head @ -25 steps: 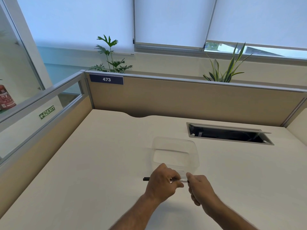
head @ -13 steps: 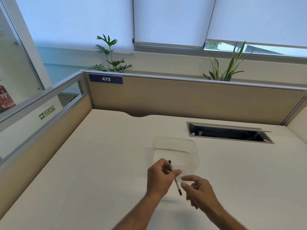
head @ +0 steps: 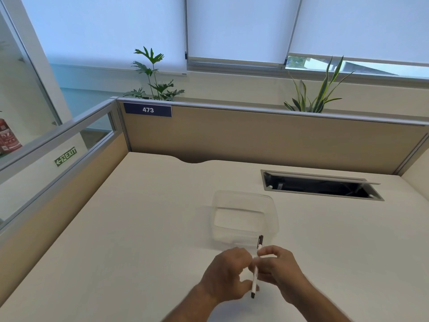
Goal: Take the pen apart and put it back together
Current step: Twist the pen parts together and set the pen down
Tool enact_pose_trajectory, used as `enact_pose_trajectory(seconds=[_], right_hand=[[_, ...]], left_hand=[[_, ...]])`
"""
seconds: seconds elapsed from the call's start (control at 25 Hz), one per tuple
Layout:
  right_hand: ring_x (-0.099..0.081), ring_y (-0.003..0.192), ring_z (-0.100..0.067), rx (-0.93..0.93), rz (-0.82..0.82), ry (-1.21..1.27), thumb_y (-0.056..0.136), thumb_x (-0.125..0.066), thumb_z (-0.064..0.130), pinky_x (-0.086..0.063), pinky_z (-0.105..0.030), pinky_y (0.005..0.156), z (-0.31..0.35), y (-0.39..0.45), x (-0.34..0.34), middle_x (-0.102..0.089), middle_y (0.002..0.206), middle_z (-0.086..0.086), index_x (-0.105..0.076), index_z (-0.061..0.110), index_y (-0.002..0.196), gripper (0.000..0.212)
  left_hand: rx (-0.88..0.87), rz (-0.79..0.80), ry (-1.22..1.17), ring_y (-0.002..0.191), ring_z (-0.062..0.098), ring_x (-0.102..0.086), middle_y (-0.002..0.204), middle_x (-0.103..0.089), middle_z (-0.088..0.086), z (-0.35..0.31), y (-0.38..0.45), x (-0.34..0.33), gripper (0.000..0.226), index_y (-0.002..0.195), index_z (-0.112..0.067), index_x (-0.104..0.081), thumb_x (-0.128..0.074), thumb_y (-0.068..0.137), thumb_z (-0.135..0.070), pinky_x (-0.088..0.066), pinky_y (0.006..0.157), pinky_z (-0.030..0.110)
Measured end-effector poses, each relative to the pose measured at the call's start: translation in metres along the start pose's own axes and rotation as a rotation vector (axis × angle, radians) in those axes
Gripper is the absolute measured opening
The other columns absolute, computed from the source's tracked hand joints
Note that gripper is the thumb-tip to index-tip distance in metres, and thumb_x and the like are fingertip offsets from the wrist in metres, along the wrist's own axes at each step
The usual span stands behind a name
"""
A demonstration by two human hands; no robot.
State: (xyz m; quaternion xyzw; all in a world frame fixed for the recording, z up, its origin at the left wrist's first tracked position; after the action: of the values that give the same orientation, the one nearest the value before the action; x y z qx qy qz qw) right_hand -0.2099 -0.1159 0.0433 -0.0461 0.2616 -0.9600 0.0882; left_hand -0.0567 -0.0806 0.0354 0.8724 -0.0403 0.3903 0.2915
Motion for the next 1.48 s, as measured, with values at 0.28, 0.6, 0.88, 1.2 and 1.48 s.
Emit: enact_pose_trajectory(seconds=[0.28, 0.6, 0.88, 1.2, 1.48], right_hand=[[-0.073, 0.052, -0.024, 0.079, -0.215, -0.477, 0.060, -0.080, 0.004, -0.064, -0.044, 0.059, -0.019, 0.006, 0.010, -0.075, 0.063, -0.008, -0.068, 0.010, 0.079, 0.023], [-0.068, 0.070, -0.014, 0.105, -0.260, -0.806, 0.059, -0.067, 0.015, -0.057, -0.026, 0.067, -0.027, 0.015, 0.000, -0.070, 0.065, 0.009, -0.073, 0.017, 0.069, 0.012], [-0.066, 0.064, -0.012, 0.080, -0.304, -0.740, 0.057, -0.070, 0.017, -0.051, -0.023, 0.061, -0.032, 0.013, -0.001, -0.068, 0.057, 0.011, -0.070, 0.019, 0.056, 0.002], [-0.070, 0.058, -0.009, 0.090, -0.287, -0.775, 0.058, -0.077, 0.022, -0.060, -0.028, 0.065, -0.030, 0.015, -0.002, -0.072, 0.054, 0.006, -0.074, 0.017, 0.058, 0.006], [-0.073, 0.053, -0.016, 0.055, -0.279, -0.726, 0.064, -0.084, 0.022, -0.064, -0.035, 0.069, -0.032, 0.016, 0.004, -0.074, 0.054, 0.000, -0.074, 0.014, 0.058, 0.014]], left_hand=[[0.451, 0.223, 0.388, 0.129, 0.015, -0.041, 0.137, -0.051, -0.009, 0.050, -0.036, -0.007, 0.063, 0.128, -0.028, -0.048, -0.053, 0.078, -0.067, -0.032, 0.104, 0.031], [0.643, 0.347, 0.539, 0.138, 0.028, -0.031, 0.145, -0.052, 0.012, 0.054, -0.052, -0.013, 0.097, 0.134, -0.012, -0.058, -0.029, 0.075, -0.083, 0.000, 0.111, 0.051], [0.628, 0.384, 0.528, 0.129, 0.029, -0.052, 0.134, -0.062, 0.011, 0.050, -0.052, -0.014, 0.092, 0.124, -0.012, -0.066, -0.030, 0.076, -0.082, -0.006, 0.107, 0.051], [0.638, 0.429, 0.524, 0.148, 0.024, 0.021, 0.163, 0.019, 0.006, 0.067, -0.057, -0.020, 0.107, 0.154, -0.018, 0.008, -0.007, 0.074, -0.087, 0.023, 0.113, 0.055], [0.648, 0.437, 0.511, 0.148, 0.023, 0.021, 0.163, 0.020, 0.006, 0.072, -0.057, -0.024, 0.108, 0.153, -0.019, 0.010, -0.004, 0.072, -0.088, 0.017, 0.116, 0.057]])
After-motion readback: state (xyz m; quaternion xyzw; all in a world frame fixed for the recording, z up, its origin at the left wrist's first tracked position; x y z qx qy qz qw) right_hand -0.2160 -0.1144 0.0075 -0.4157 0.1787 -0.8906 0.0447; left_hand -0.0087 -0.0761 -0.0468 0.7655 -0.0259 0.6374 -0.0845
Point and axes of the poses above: each hand's wrist, its own y-axis towards the middle knuckle, its own x-axis out of the back of the hand, z = x × y, the point moved 4 cm from there along y, towards the middle knuckle
